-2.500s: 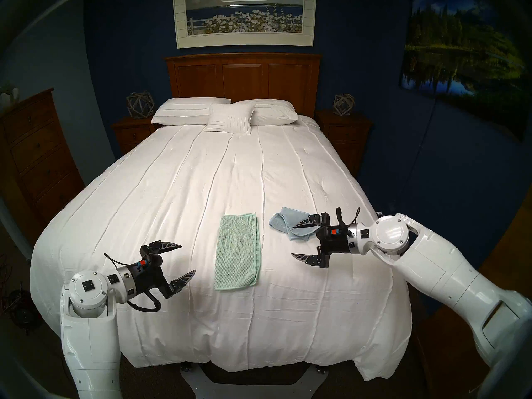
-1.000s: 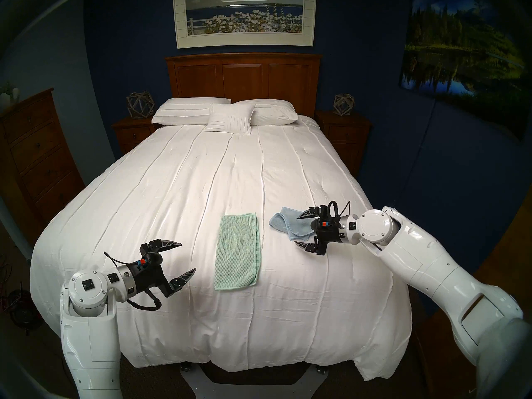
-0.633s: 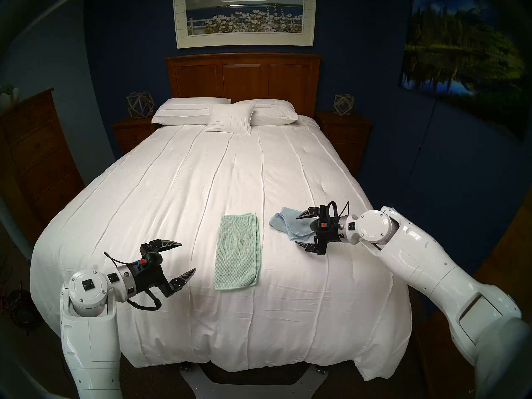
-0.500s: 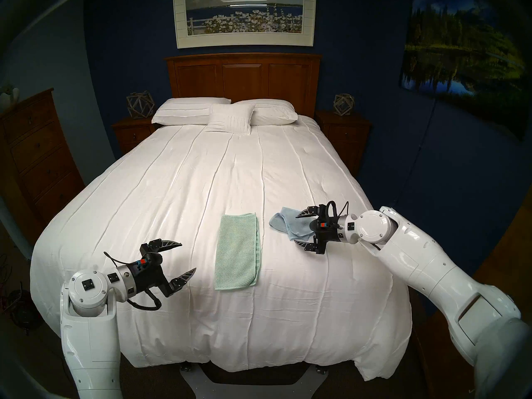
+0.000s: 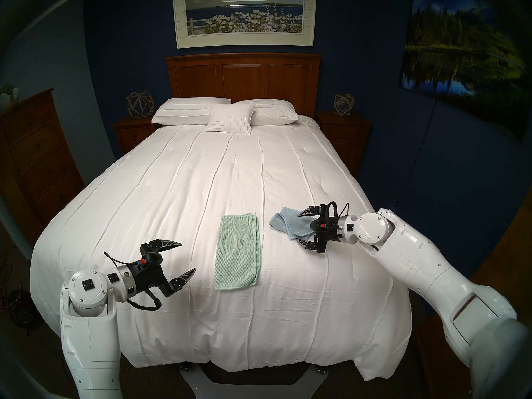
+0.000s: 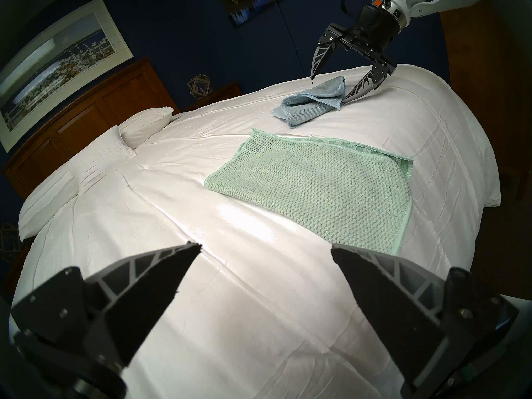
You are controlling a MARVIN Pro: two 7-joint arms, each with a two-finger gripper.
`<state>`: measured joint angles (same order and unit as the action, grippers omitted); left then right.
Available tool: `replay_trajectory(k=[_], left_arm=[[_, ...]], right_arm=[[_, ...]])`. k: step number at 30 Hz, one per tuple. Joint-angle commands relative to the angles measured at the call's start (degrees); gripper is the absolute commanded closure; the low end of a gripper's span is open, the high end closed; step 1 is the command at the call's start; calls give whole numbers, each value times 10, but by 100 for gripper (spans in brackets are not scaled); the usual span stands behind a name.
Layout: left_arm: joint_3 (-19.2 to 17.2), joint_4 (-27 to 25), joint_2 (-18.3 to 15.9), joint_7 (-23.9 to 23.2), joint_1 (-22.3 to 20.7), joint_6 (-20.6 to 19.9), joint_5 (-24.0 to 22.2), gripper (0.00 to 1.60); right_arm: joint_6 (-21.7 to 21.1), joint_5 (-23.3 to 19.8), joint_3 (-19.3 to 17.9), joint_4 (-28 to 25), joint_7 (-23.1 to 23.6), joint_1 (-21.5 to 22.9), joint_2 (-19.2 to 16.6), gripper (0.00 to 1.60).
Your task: Fold the hand towels twice and stack them up
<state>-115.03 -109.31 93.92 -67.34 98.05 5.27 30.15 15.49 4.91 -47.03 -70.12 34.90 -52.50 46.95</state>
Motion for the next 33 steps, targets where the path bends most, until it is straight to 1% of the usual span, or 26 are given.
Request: replay_trajectory(k=[1,5,11,17,19,20,21,22,23,24,25,26,27,28,29,30,31,33], left_arm=[[0,-10,0,1,0,-1,-5,0],[0,-10,0,1,0,-1,-5,0],[0,-10,0,1,0,-1,-5,0],[0,-10,0,1,-1,0,-5,0],[0,-9,0,1,-1,0,-4,0],[0,-9,0,0,-1,0,-4,0],[0,-9,0,0,-1,0,-4,0],[0,-9,0,0,-1,0,-4,0],[0,-9,0,0,-1,0,-4,0],[0,-8,0,0,-1,0,-4,0],[0,-8,0,0,-2,1,-4,0],[0,-8,0,0,-2,1,-3,0],[0,-8,0,0,-2,1,-3,0],[0,-8,0,0,-2,1,-3,0],[0,-8,0,0,-2,1,-3,0],[0,-8,0,0,-2,1,-3,0],[0,-8,0,0,-2,1,-3,0],[0,-8,0,0,-2,1,-3,0]], right_arm=[[5,-13,-17,-11,-13,9,3,0],[5,-21,-24,-7,-14,11,6,0],[3,-19,-30,5,-15,24,15,0],[12,-9,-32,56,-13,58,37,0],[13,-1,-31,79,-14,74,48,0],[11,1,-37,88,-14,77,56,0],[11,1,-31,103,-14,89,61,0],[9,7,-40,109,-14,89,70,0],[7,10,-44,115,-17,91,76,0],[7,11,-38,128,-18,104,83,0],[6,19,-47,132,-20,102,90,0],[5,24,-43,149,-19,120,102,0],[4,30,-56,142,-21,112,105,0],[5,31,-45,159,-18,131,111,0],[4,36,-60,152,-21,121,115,0],[6,39,-52,163,-18,133,118,0],[9,46,-56,169,-17,135,124,0],[15,55,-48,188,-13,148,132,0]])
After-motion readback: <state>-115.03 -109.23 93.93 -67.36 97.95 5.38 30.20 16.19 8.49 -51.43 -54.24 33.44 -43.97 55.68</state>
